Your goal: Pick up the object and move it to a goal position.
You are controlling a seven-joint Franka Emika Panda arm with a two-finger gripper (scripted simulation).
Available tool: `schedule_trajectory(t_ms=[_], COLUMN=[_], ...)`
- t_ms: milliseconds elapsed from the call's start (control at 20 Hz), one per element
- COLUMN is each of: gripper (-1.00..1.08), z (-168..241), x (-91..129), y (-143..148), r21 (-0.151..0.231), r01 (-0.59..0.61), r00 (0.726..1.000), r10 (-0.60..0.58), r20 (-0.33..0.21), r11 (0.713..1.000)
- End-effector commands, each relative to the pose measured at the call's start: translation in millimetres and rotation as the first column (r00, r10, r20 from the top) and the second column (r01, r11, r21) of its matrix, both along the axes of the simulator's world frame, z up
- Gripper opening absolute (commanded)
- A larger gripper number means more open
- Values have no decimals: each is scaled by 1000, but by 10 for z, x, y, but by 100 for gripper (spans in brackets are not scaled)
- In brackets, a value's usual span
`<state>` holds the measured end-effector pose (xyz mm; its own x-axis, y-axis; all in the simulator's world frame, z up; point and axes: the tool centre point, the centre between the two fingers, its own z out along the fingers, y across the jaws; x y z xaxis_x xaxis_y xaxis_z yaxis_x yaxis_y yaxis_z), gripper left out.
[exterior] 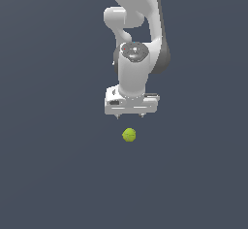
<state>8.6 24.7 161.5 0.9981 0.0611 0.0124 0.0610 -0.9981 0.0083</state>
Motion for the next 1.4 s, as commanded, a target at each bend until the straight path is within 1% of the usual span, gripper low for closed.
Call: schedule_trajectory(t_ms=[0, 300, 550, 1000, 1350], gripper=[100, 100, 100, 100, 100], z=[-110, -451, -638, -729, -1062], x=[46, 179, 239, 248, 242], y=[3, 9, 12, 12, 12], r21=[2, 6, 7, 7, 7], r01=[5, 21, 29, 32, 32], r00=[1000, 1000, 1000, 999, 999], r10=[-5, -21, -29, -32, -32], r20=[-3, -9, -12, -14, -13], r11=[1000, 1000, 1000, 999, 999])
